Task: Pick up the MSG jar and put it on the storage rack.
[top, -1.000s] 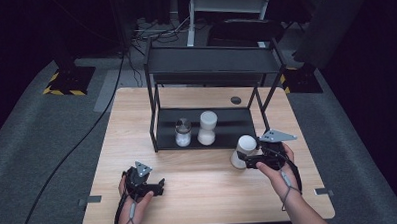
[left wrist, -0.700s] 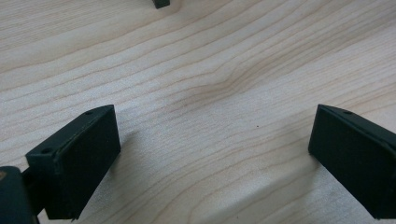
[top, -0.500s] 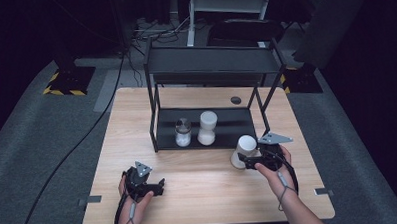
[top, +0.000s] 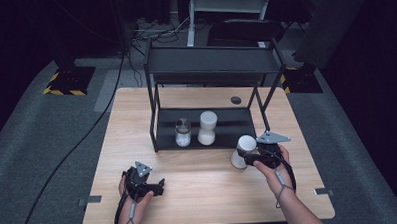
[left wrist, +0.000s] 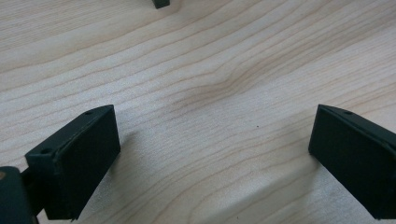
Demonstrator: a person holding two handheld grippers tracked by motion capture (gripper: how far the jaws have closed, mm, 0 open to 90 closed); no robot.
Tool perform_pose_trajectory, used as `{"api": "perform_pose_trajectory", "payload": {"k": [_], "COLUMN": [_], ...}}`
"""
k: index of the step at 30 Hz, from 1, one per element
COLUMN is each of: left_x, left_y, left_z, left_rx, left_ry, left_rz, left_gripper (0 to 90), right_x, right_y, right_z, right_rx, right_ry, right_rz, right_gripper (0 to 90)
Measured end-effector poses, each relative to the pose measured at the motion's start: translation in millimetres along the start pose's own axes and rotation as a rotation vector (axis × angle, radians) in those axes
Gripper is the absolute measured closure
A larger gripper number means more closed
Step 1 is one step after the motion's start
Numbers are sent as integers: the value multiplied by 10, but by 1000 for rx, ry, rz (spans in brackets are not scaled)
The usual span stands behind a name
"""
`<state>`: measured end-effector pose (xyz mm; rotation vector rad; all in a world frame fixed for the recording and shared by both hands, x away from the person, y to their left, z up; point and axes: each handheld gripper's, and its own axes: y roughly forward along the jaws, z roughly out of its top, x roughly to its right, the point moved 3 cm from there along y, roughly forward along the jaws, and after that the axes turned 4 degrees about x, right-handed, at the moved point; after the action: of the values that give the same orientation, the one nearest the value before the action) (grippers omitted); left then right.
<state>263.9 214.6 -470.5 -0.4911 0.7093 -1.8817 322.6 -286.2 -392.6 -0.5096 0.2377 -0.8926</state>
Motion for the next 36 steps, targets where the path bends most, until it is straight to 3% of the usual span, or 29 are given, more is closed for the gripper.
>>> {"api": "perform_pose_trajectory", "payload": {"k": [12,36], "left_x": [-1,-1], "left_y": [3,4], "left_z": [5,9], "left_rx": [-2,-5], "left_ry": [1,2], "left_rz": [0,0], "left_gripper": [7,4], "right_x": [-19,26], "right_y": [-47,-215], "right_z": [70,474], "right_rx": [14,49], "right_ry": [-10,-41], "right_rz": [10,1], "right_gripper": [329,330]}}
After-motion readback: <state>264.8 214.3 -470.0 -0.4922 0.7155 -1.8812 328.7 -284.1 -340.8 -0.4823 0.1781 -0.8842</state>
